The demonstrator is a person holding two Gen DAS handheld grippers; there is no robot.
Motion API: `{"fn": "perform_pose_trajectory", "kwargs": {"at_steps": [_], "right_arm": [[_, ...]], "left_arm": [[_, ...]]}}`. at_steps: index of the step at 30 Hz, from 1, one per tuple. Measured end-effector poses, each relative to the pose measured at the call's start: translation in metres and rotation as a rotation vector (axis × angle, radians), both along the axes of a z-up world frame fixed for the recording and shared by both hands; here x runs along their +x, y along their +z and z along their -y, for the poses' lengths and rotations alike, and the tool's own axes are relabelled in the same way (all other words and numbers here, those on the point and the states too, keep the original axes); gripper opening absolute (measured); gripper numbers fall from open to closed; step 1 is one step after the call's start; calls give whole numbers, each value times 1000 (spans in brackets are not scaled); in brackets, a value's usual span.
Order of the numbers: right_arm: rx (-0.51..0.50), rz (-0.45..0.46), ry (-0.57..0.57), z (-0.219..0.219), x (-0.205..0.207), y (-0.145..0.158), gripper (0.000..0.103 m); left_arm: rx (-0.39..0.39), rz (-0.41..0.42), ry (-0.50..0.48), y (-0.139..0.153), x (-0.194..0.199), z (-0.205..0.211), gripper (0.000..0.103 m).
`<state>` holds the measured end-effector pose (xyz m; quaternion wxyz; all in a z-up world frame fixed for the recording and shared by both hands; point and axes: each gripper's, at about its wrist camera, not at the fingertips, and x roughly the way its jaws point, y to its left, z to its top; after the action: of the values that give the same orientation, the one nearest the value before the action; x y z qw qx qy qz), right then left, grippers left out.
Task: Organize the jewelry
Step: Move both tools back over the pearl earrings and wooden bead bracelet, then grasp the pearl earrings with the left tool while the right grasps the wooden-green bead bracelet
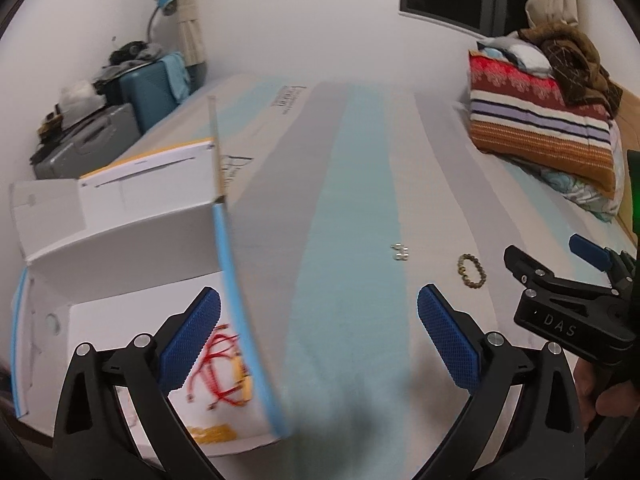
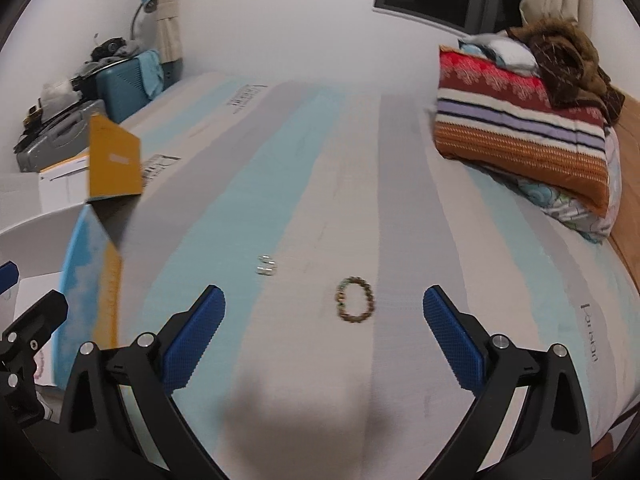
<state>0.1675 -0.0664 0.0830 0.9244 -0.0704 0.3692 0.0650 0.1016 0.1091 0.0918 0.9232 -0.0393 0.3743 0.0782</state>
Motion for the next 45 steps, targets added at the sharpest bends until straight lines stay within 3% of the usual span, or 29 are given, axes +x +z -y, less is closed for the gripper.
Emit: {"fn": "perform_pose_trajectory", "kwargs": {"at_steps": [17, 29, 36, 41, 43, 45], "right_arm": [[28, -97, -52, 57, 70, -79, 95], [88, -211, -21, 60, 111, -123, 95], [52, -230, 6, 49, 120, -139, 94], [66, -252, 7, 51, 128, -146, 83], [77, -265, 11, 53, 130, -149, 76], [97, -281, 18, 56, 132, -151, 66]], "left_arm": [[-32, -87, -61, -70, 112, 55, 97], [-39, -160, -80, -124, 174, 56, 97], [-46, -201, -73, -143, 194, 54, 96], [-50, -228, -86, -153, 203, 57, 82], [-56, -252, -88, -158, 206, 57, 66], [-50, -258, -80, -160, 208, 58, 61]]}}
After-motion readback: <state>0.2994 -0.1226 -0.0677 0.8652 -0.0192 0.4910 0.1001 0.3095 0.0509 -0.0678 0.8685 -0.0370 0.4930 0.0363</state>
